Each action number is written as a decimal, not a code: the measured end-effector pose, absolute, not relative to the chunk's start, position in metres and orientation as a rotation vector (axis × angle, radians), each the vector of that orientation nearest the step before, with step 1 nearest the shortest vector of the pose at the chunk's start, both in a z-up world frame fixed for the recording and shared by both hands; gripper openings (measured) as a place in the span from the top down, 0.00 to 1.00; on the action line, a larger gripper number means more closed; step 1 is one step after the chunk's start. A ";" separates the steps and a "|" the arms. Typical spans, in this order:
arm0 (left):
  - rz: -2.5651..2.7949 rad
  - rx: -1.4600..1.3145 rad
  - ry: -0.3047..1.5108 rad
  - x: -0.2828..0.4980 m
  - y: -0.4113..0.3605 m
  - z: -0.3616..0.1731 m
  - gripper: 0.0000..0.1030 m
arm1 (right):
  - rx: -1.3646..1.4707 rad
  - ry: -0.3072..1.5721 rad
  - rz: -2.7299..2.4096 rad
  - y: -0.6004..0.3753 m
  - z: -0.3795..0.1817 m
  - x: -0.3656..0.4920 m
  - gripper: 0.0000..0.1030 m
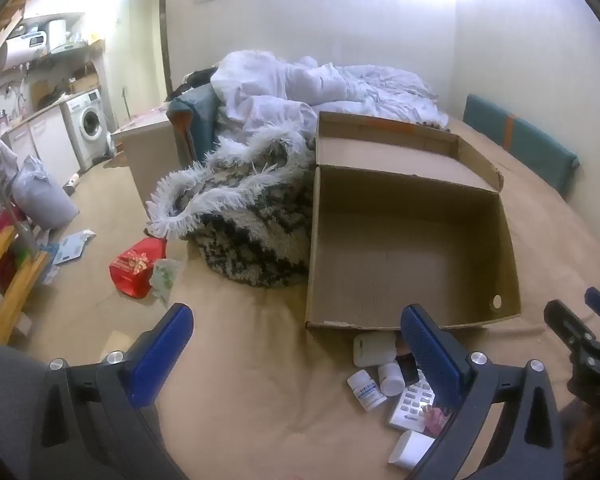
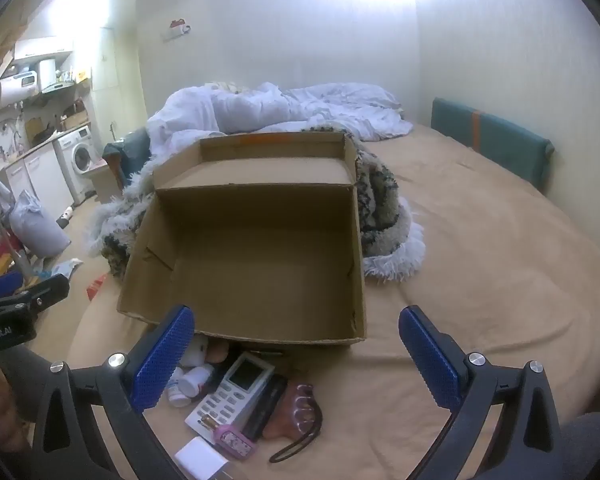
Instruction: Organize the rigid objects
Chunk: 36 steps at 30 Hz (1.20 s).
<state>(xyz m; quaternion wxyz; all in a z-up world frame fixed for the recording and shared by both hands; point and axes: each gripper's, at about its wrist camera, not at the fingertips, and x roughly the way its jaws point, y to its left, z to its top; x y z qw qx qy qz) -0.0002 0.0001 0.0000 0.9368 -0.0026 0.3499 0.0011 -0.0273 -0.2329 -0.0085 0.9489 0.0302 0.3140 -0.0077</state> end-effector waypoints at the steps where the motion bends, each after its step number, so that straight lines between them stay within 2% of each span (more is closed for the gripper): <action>1: 0.005 0.001 0.733 0.000 0.000 0.000 0.00 | 0.060 0.631 -0.016 -0.233 -0.008 -0.028 0.00; 36: -0.003 0.001 0.735 0.000 -0.002 -0.001 0.00 | 0.054 0.623 -0.017 -0.232 -0.008 -0.027 0.00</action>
